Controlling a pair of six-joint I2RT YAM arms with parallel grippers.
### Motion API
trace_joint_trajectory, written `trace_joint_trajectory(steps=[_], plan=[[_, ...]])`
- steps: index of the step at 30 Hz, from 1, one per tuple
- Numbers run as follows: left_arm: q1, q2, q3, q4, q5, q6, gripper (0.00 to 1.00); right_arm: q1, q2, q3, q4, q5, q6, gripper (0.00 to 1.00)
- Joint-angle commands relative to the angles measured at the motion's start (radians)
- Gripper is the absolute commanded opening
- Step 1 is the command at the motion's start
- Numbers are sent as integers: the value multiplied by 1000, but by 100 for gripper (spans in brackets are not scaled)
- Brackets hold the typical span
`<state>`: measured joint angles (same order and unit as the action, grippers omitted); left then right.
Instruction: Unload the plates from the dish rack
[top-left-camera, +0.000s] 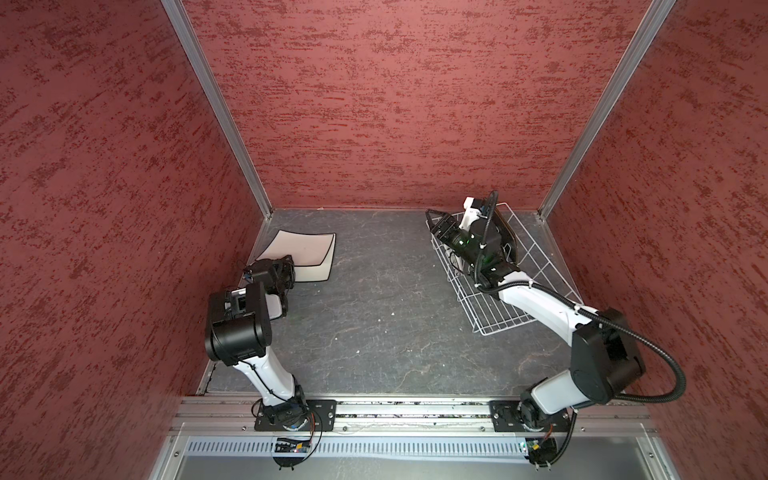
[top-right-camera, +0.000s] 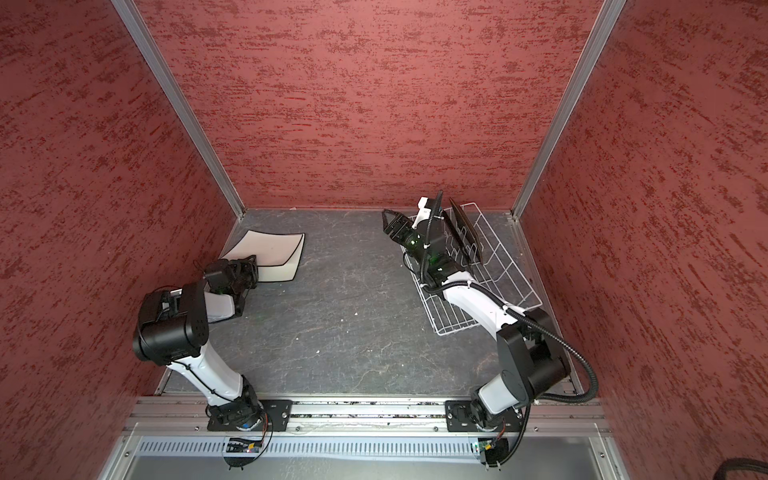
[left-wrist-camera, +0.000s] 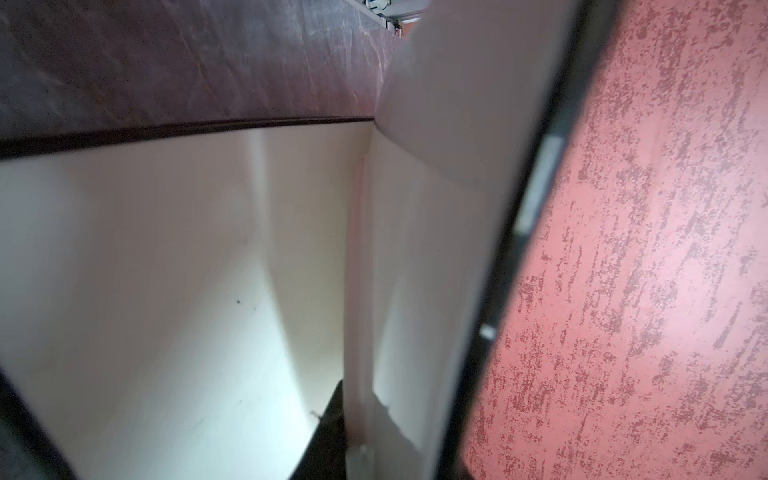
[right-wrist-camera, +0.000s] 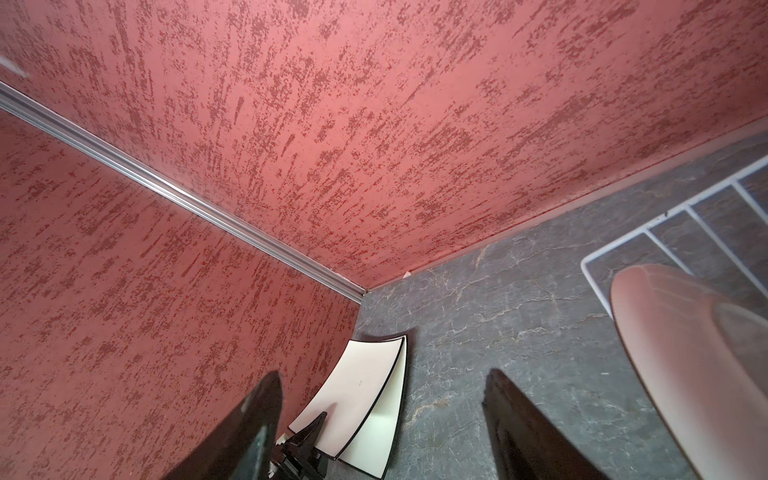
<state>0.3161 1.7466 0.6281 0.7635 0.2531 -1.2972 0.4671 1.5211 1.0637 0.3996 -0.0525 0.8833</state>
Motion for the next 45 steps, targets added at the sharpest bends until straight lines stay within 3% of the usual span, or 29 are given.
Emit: trace_joint_trajectory(steps=[1, 15, 24, 30, 45], plan=[[-6, -44, 24, 35, 3, 24, 38, -8, -37, -16, 29, -13, 6, 77], [-5, -55, -10, 24, 22, 16, 59, -8, -62, -34, 27, -27, 20, 78], [3, -106, 49, -223, 22, 89, 68, -9, -122, -76, 40, -26, 35, 78], [1, -104, 62, -317, 31, 101, 80, -9, -157, -114, 51, -17, 41, 78], [-2, -136, 64, -396, 32, 129, 87, -9, -192, -155, 61, -4, 47, 78]])
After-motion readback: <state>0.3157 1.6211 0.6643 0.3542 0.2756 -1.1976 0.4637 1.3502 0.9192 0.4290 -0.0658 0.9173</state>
